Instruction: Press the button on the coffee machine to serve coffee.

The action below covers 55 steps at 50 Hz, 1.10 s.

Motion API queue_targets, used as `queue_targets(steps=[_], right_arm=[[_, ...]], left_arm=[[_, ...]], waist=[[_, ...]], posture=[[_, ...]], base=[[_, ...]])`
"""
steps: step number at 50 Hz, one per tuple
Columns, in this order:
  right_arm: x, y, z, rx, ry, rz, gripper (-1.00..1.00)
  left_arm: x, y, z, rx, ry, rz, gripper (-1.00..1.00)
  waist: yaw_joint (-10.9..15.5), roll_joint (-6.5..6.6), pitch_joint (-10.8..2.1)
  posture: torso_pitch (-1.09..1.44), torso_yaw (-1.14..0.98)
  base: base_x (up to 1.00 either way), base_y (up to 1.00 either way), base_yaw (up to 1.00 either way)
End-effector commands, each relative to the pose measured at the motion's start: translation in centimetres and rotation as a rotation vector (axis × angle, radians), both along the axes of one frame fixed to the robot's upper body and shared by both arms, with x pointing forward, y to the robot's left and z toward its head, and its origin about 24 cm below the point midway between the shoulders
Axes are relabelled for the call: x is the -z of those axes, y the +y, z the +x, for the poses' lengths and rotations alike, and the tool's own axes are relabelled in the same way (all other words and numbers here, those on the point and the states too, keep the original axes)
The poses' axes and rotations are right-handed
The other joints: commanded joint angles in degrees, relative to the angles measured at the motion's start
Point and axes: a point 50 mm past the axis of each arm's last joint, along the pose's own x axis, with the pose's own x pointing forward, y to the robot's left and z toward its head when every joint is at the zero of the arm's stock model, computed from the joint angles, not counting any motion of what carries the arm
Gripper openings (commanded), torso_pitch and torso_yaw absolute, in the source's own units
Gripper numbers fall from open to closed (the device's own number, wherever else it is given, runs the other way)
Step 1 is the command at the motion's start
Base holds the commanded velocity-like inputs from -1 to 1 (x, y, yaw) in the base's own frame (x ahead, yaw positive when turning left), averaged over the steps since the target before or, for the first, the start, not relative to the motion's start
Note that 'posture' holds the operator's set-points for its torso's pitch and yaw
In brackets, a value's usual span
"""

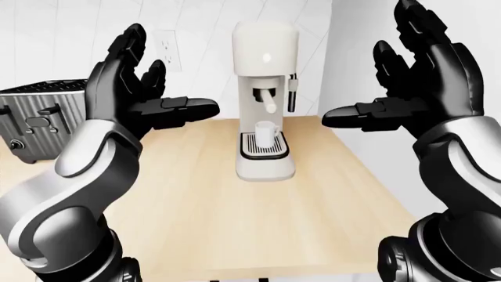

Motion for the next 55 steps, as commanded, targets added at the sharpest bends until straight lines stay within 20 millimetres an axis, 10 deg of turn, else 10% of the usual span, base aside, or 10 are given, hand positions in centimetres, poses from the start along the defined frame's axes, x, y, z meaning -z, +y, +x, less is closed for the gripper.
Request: queue_targets(steps=[1,25,55], right_arm=[[-0.9,0.0,-0.3,0.000,-0.058,0.003,1.00],[-1.0,-0.1,-0.2,0.001,-0.060,0.005,1.00],[-1.0,-0.3,-0.3,0.006,-0.063,0.007,1.00]], left_arm=[[-1.1,0.1,-0.3,-0.005,-0.058,-0.008,1.00],[-1.1,-0.5,-0.5,0.043,-0.062,-0.038,1.00],[-4.8,-6.6,-0.8,0.371,-0.010,-0.063,1.00]], waist=[[0.0,-0.03,-0.36],[0.2,-0.03,-4.24],[0.4,-0.58,-4.17]], posture=[[-0.55,0.00],[-0.72,0.00],[-0.72,0.00]], base=[[0.00,0.00,0.00],[0.00,0.00,0.00],[0.00,0.00,0.00]])
